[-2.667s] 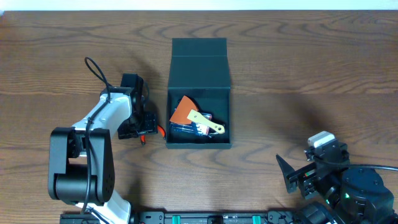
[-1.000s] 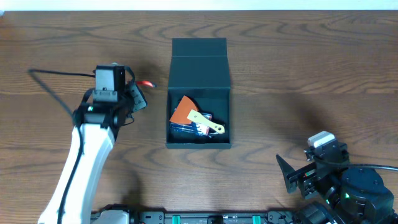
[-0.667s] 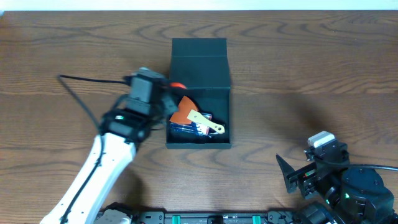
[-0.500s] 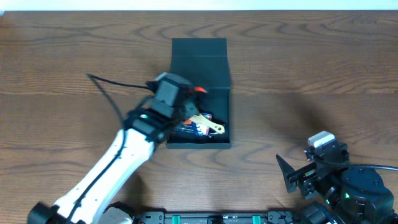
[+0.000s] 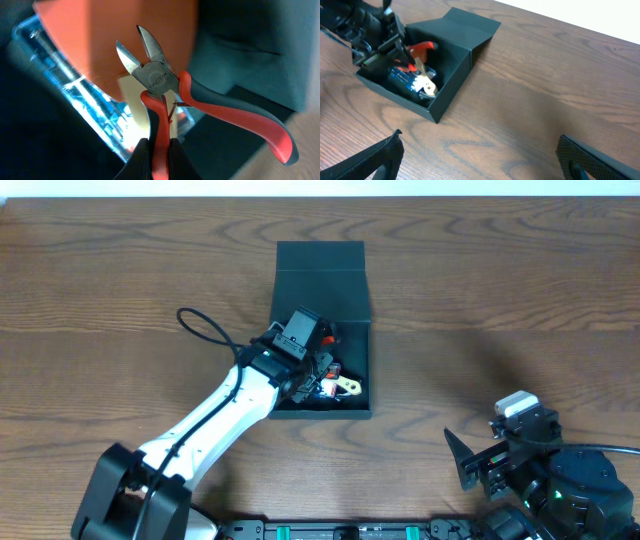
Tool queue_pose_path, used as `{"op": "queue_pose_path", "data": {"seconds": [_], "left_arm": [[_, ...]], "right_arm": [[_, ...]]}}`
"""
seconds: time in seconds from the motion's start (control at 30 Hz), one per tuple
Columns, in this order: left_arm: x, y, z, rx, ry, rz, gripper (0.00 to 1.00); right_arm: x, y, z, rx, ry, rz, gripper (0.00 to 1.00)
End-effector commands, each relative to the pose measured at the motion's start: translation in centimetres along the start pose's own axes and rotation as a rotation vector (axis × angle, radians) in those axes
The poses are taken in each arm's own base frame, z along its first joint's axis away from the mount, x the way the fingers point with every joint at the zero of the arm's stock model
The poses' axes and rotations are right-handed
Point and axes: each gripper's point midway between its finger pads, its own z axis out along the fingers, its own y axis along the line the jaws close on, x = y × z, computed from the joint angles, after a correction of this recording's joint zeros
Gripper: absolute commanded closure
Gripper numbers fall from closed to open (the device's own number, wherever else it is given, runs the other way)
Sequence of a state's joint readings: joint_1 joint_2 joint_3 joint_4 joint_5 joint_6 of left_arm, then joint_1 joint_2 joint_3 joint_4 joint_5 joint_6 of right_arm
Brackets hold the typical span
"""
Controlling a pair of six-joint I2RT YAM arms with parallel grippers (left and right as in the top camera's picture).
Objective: Pack container
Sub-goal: 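Carry the pliers into the black box and release them, then withdraw the left gripper from the box and raise both arms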
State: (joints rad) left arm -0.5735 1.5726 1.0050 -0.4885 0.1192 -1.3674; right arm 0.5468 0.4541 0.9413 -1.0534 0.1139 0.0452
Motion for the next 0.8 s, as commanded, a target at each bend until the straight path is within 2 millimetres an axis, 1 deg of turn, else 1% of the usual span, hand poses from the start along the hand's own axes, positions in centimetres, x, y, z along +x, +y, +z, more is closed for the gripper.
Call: {"op": "queue_pose_path", "data": {"seconds": [0.0,0.1,0.27,0.3,0.33,0.37,0.4,0.47,0.63,0.77], "left_arm": [[0.7,0.4,0.6,-0.027,0.043,-0.073,0.94],[1.3,0.9,1.2,-0.055,0.077,-0.078,0.94],[1.4,1.8,2.2,-0.097,0.082,-0.088,0.94],[1.4,1.9,2.3,-0.102,0.083,-0.089,0.90],[1.4,1.9,2.3,-0.103,0.083,-0.089,0.67],[1.4,2.0,2.4,-0.105,0.083,-0.089,0.50],[1.4,2.0,2.4,-0.105,0.083,-0.089,0.46],[1.4,2.0,2.4,-0.105,0.083,-0.089,0.43],[1.4,1.7,2.0,-0.092,0.082,-0.087,0.41],[1.2,0.8,0.7,-0.047,0.074,-0.084,0.41]], "right_arm": [[-0.1,-0.4,-0.1,0.019,-0.007,0.018,0.01],[-0.1,-0.4,-0.1,0.019,-0.006,0.018,0.01],[-0.1,-0.4,-0.1,0.018,-0.007,0.018,0.01],[-0.1,-0.4,-0.1,0.019,-0.006,0.018,0.01],[-0.1,-0.4,-0.1,0.018,-0.006,0.018,0.01],[-0.1,-0.4,-0.1,0.018,-0.006,0.018,0.01],[-0.1,-0.4,-0.1,0.019,-0.007,0.018,0.01],[-0.1,-0.4,-0.1,0.018,-0.006,0.018,0.01],[-0.1,-0.4,-0.1,0.018,-0.007,0.018,0.01],[-0.1,-0.4,-0.1,0.018,-0.007,0.018,0.01]]}}
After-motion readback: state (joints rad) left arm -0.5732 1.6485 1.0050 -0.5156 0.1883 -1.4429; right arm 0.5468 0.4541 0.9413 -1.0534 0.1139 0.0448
